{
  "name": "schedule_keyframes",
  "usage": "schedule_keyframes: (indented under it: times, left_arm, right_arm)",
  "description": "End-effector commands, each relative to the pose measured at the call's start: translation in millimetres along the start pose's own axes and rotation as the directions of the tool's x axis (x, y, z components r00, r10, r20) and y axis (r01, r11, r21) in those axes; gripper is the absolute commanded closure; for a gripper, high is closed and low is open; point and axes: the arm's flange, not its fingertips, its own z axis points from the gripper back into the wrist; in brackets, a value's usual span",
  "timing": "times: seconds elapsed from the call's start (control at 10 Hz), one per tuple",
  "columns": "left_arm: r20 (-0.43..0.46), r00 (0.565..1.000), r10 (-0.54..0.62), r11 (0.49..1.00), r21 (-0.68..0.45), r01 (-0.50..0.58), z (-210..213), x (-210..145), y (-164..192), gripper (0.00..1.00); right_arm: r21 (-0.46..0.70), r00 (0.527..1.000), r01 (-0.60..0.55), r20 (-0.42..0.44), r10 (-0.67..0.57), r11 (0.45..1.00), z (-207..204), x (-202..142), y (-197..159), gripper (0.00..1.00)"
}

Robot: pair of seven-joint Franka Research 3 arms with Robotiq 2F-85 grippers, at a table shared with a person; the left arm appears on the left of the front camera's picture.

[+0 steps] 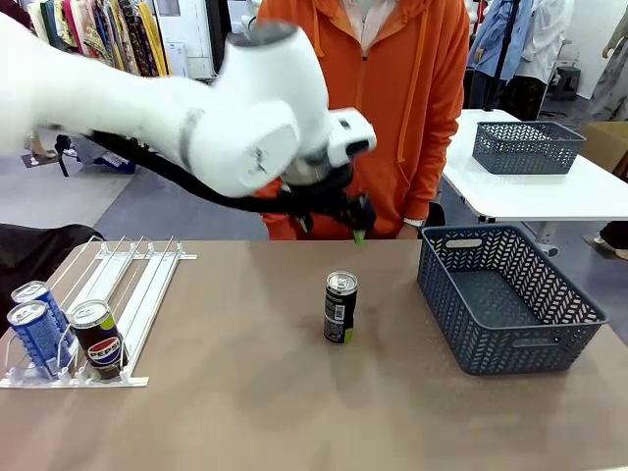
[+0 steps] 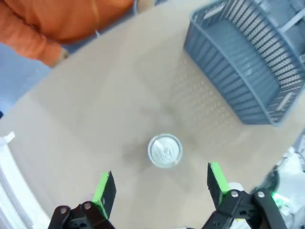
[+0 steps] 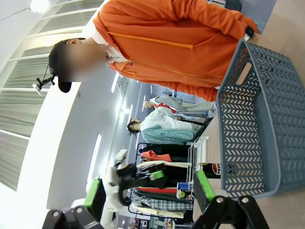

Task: Retrieve and store the cans from the dispenser.
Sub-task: Pick up one can from the Automatic Can Dispenser and place it in the middle of the table.

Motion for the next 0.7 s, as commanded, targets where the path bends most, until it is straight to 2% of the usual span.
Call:
schedule_keyframes:
  times: [0.0, 0.2, 0.3, 0.4, 0.5, 0.6]
  left_arm:
    - [0.045, 0.998, 0.032, 0.995, -0.099, -0.027, 65.3, -42.1, 49.6, 0.00]
    - [0.135, 0.985, 0.108, 0.954, -0.292, -0.064, 137.4, -82.6, 139.2, 0.00]
    - [0.197, 0.976, 0.098, 0.890, -0.455, 0.002, 168.2, -113.4, 184.1, 0.00]
    - [0.238, 0.960, 0.149, 0.844, -0.537, 0.002, 190.7, -148.9, 227.5, 0.00]
    - [0.290, 0.925, 0.246, 0.777, -0.629, -0.010, 197.9, -193.1, 274.2, 0.00]
    - [0.291, 0.885, 0.364, 0.723, -0.688, -0.071, 189.7, -233.6, 309.2, 0.00]
  right_arm:
    - [0.001, 1.000, 0.013, -0.008, -0.013, 1.000, 1.7, -1.3, 5.6, 0.00]
    - [0.001, 1.000, 0.013, -0.008, -0.013, 1.000, 1.7, -1.3, 5.6, 0.00]
    - [0.001, 1.000, 0.013, -0.008, -0.013, 1.000, 1.7, -1.3, 5.6, 0.00]
    - [0.001, 1.000, 0.013, -0.008, -0.013, 1.000, 1.7, -1.3, 5.6, 0.00]
    - [0.001, 1.000, 0.013, -0.008, -0.013, 1.000, 1.7, -1.3, 5.6, 0.00]
    - [0.001, 1.000, 0.013, -0.008, -0.013, 1.000, 1.7, -1.3, 5.6, 0.00]
